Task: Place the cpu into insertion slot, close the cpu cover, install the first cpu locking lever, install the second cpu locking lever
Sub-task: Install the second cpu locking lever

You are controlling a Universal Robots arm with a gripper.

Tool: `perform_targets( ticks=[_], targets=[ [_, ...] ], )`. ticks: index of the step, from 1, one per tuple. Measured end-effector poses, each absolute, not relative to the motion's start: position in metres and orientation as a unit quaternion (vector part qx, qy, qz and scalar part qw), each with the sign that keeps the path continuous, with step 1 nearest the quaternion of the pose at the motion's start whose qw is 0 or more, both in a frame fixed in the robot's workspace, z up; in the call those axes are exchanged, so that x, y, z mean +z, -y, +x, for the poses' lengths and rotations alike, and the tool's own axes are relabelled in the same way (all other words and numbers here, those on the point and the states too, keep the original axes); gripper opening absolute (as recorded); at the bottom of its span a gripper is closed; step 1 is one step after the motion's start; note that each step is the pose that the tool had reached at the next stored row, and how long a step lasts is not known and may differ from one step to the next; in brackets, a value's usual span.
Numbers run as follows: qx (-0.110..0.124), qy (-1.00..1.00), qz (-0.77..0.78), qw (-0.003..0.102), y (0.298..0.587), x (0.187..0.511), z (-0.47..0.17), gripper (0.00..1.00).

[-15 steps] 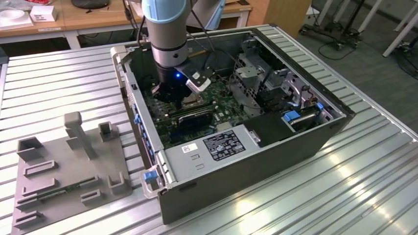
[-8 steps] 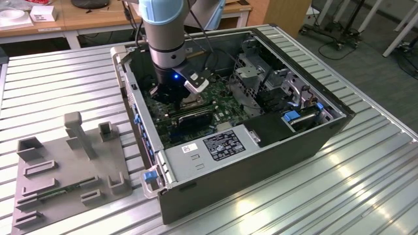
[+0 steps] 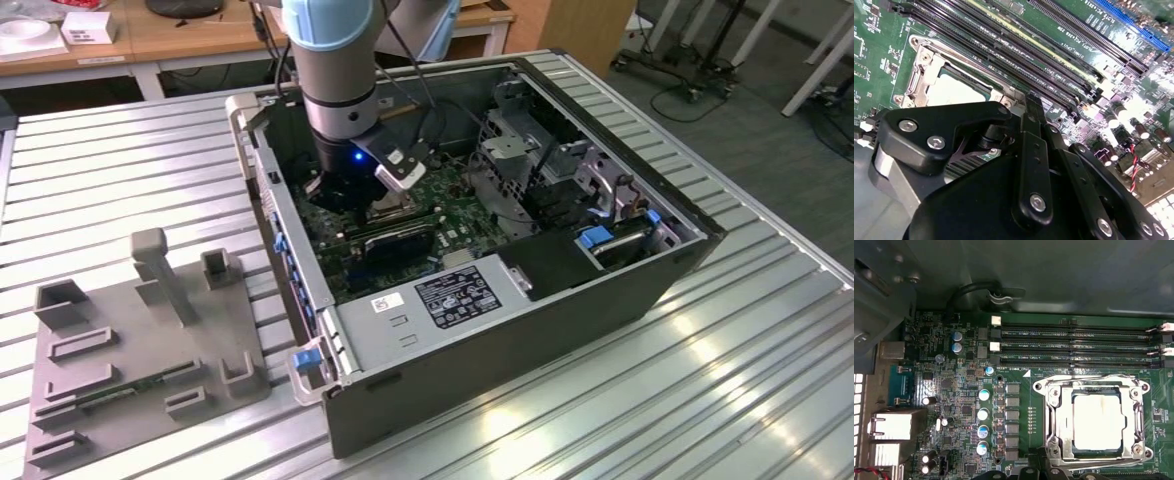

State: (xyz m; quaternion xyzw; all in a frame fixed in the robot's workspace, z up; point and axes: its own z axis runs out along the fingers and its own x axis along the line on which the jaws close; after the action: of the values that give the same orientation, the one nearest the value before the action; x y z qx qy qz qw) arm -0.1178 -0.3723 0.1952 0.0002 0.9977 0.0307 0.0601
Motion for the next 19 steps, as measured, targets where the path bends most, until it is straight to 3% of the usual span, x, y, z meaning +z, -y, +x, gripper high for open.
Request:
perform_targets(
  ticks=[19],
  targets=[
    [0.031, -0.999, 0.001, 0.044, 0.372, 0.21, -0.112, 0.11]
  ],
)
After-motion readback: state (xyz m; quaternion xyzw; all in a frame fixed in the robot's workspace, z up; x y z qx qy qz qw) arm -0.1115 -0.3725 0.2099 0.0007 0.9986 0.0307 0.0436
